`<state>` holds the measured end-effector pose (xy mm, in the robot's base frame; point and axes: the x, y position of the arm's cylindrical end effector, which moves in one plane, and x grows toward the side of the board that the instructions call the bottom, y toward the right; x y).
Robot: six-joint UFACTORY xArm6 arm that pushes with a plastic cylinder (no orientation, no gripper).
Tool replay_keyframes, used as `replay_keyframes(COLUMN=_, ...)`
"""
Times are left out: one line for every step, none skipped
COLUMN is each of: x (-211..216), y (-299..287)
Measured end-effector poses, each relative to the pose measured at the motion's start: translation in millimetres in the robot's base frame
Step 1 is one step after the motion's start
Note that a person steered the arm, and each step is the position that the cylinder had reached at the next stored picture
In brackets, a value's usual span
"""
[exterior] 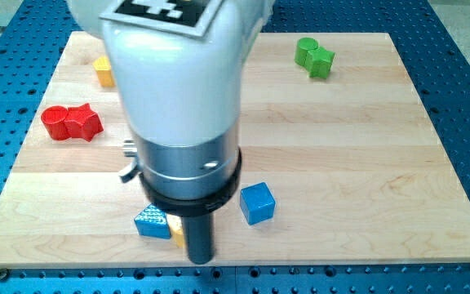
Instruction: Move the heart towards the right center of the board
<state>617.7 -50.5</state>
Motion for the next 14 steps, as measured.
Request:
replay_keyframes(x=-12.3, y=-20.5)
replay_keyframes(x=-42.6, y=-20.4)
replay_keyframes(x=-84.5, y=-20.2)
replay_keyframes(x=-71.6, y=-57.5)
replay_keyframes(x=-91.8, y=-79.3)
replay_keyframes(x=-98.0, y=14.0)
replay_keyframes(x=-100.0, y=107.5)
replay_keyframes(x=-93.8, y=26.6)
replay_keyframes(x=-98.2, y=-40.4)
replay_keyframes(x=-125.9, y=29.6)
replay_keyframes(x=-133.3, y=157.2)
replay_keyframes(x=-136.6, y=166.0)
replay_keyframes(x=-148.5, y=124.4)
replay_keyframes(x=-168.0, y=145.9)
